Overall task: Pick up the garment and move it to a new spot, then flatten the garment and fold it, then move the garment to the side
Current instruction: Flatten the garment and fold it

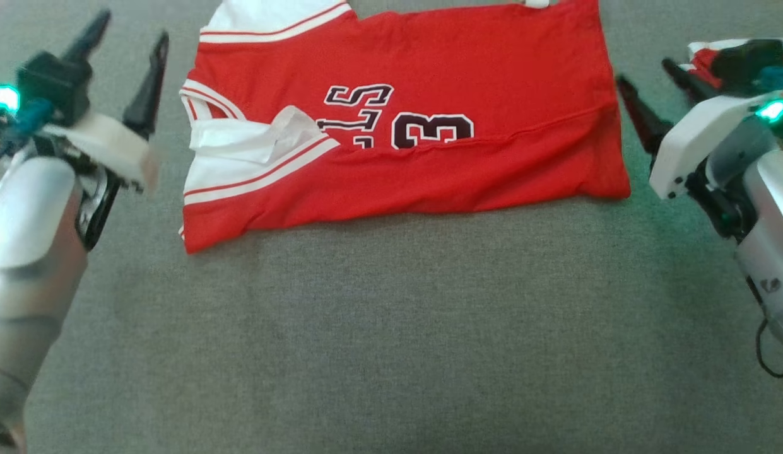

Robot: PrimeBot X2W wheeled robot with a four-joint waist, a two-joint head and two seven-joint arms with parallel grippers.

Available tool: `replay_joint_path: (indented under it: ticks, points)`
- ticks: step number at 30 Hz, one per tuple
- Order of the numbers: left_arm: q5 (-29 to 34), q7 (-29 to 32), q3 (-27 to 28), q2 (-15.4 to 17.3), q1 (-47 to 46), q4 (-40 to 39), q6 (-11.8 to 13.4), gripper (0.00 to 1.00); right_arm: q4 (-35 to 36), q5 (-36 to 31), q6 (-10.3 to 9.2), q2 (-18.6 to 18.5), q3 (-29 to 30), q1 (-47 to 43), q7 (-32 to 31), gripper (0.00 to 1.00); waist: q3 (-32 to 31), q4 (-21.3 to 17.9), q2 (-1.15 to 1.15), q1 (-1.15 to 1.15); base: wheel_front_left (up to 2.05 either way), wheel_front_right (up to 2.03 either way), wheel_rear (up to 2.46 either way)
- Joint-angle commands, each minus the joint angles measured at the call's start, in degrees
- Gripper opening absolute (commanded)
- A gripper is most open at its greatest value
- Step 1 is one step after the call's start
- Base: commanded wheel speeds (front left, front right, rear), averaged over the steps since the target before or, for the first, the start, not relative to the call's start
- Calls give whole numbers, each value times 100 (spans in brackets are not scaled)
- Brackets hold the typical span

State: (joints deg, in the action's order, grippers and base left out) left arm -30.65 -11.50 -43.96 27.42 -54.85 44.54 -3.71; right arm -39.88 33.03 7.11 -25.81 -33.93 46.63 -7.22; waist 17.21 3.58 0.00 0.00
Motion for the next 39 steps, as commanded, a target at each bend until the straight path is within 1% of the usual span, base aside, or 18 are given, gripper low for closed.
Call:
replay_joint_path:
  ticks: [1,5,10,13,15,19,20,21,23,25,28,31,34,37,39]
  points:
    - [-147,-212,440,137,-241,-36,126,100,100,-30,37,74,199,13,397,100,-121,15,0,0,0,0,0]
    - [-330,-341,846,-49,77,-329,281,100,131,-120,37,293,601,-174,1133,100,-390,20,0,0,0,0,0]
    - [-292,-348,1571,-213,1023,-1352,589,100,280,-421,37,637,1286,-580,1916,100,-794,36,0,0,0,0,0]
    - [-229,-348,2046,-378,1749,-1971,770,100,443,-840,37,876,1735,-981,2118,100,-998,63,0,0,0,0,0]
    - [-162,-349,2334,-544,2233,-2318,878,100,580,-1154,37,1088,2060,-1310,2173,100,-1100,81,0,0,0,0,0]
    - [71,-349,2656,-908,3063,-2749,938,100,811,-1728,37,1546,2619,-1979,2206,100,-1231,123,0,0,0,0,0]
    - [123,-349,2688,-991,3227,-2777,926,100,882,-1901,37,1638,2710,-2120,2209,100,-1243,131,0,0,0,0,0]
    - [123,-349,2688,-991,3227,-2777,926,100,882,-1901,37,1638,2710,-2120,2209,100,-1243,131,0,0,0,0,0]
    - [214,-349,2750,-1134,3485,-2760,907,100,1008,-2161,37,1843,2903,-2371,2214,100,-1255,140,0,0,0,0,0]
    - [319,-349,2786,-1242,3668,-2690,887,100,1129,-2332,37,2010,3045,-2572,2216,100,-1246,134,0,0,0,0,0]
    - [407,-350,2849,-1363,3805,-2506,849,100,1311,-2514,37,2159,3158,-2748,2218,100,-1194,115,0,0,0,0,0]
    - [494,-350,2914,-1406,3758,-2310,797,100,1452,-2626,37,2227,3175,-2788,2218,100,-1105,78,0,0,0,0,0]
    - [493,-318,2870,-1418,3622,-1928,695,100,1557,-2688,37,2257,3161,-2760,2202,100,-1014,21,0,0,0,0,0]
    - [470,-139,2806,-1409,3409,-1518,611,100,1674,-2719,37,2274,3127,-2690,2161,100,-889,-67,0,0,0,0,0]
    - [468,-3,2799,-1386,3242,-1230,625,100,1762,-2735,37,2281,3095,-2648,2133,100,-795,-128,0,0,0,0,0]
